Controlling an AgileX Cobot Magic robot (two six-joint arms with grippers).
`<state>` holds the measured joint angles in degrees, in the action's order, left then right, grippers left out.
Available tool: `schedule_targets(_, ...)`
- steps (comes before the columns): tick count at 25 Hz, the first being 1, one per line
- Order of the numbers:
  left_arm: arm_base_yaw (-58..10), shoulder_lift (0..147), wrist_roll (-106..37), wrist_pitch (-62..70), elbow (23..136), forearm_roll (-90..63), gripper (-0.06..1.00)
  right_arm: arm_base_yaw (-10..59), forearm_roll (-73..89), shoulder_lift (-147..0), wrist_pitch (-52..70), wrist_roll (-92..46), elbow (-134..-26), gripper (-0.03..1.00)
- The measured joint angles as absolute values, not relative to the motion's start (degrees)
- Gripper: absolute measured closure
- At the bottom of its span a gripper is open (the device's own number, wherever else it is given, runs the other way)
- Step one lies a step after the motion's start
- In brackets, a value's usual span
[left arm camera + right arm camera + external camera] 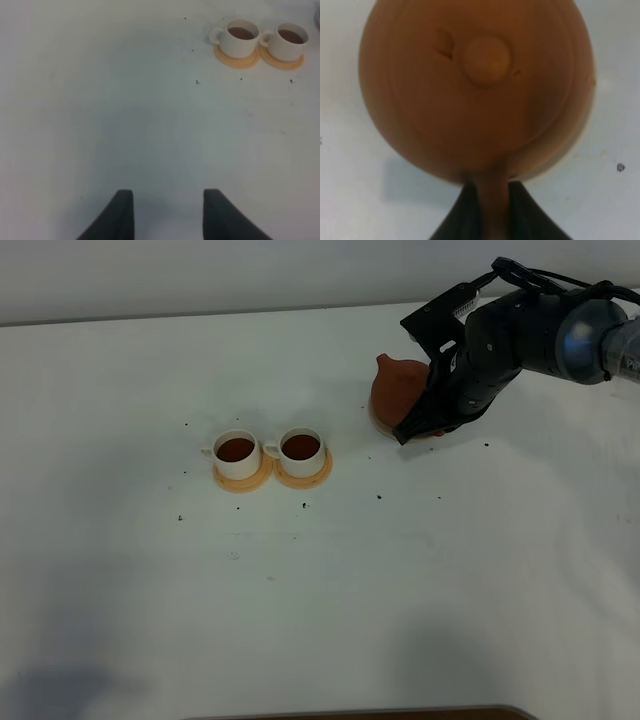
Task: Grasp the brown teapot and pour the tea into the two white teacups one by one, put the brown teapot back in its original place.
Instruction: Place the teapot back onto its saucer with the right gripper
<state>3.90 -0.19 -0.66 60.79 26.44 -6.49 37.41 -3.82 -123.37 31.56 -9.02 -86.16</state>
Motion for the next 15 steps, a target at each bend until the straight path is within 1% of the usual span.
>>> schedule_targets(2,3.9,-0.19,-0.66,60.79,26.44,-6.49,0.58,37.4,-3.82,-123.37,32.25,-8.85,-86.16,0.75)
schedule_targets(5,3.9,-0.19,-0.66,60.79,26.44,-6.49,0.58,37.34,-3.87,-122.76,34.37,-8.85,-86.16,0.61)
schedule_targets(8,3.9,-0.19,-0.6,60.79,26.44,-6.49,0.58,37.34,-3.93,-120.6,37.85,-8.83,-86.16,0.49)
schedule_targets(11,3.9,-0.19,-0.6,60.79,26.44,-6.49,0.58,37.34,-3.93,-117.28,44.47,-8.72,-86.16,0.42)
schedule_targets(15,3.9,-0.19,-0.6,60.79,26.44,-6.49,0.58,37.34,-3.13,-113.4,55.42,-7.48,-86.16,0.42)
